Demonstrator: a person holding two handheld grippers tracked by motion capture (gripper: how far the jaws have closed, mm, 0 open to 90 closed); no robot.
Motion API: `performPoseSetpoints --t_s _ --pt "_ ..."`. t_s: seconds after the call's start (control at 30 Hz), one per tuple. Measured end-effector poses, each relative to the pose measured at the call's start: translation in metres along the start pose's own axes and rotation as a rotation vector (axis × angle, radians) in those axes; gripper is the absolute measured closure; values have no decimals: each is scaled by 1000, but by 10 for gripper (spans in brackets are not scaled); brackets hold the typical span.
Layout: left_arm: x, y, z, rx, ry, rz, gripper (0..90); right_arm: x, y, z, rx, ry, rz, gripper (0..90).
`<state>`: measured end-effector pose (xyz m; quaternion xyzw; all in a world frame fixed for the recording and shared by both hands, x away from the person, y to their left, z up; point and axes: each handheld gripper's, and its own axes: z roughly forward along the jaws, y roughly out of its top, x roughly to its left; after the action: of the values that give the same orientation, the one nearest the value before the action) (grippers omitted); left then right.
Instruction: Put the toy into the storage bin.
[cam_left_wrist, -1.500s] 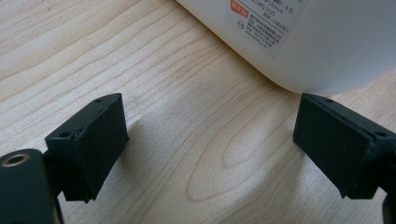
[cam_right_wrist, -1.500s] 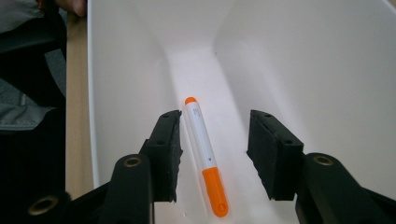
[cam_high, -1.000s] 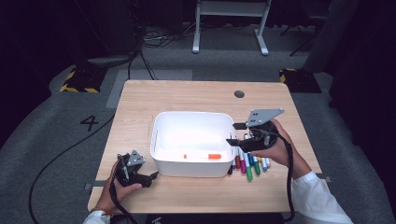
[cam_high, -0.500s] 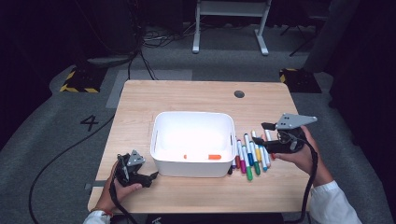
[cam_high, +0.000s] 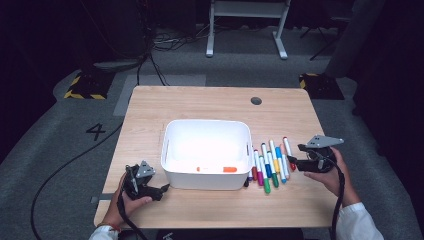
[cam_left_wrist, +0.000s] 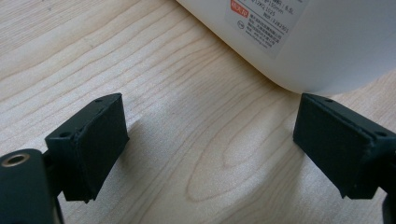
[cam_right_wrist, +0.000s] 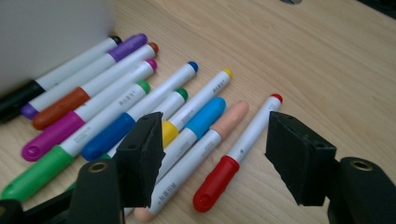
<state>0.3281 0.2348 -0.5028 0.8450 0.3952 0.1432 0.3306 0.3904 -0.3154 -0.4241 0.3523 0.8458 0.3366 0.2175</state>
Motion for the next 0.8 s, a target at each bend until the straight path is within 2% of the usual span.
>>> performPoseSetpoints --t_s 0.1,0.27,0.47,0.53,0.7,0.8 --pt "0 0 0 0 0 0 101 -5 -9 9 13 -5 36 377" --pt "0 0 0 1 1 0 101 -9 -22 27 69 -30 79 383" --pt "0 -1 0 2 1 -4 101 -18 -34 39 114 -50 121 402" --pt "0 0 0 4 -6 -1 101 -21 -37 40 120 -44 138 409" --pt "0 0 0 4 -3 2 101 -25 -43 45 148 -54 159 460" --pt "0 0 0 4 -5 1 101 -29 -45 46 139 -42 185 550"
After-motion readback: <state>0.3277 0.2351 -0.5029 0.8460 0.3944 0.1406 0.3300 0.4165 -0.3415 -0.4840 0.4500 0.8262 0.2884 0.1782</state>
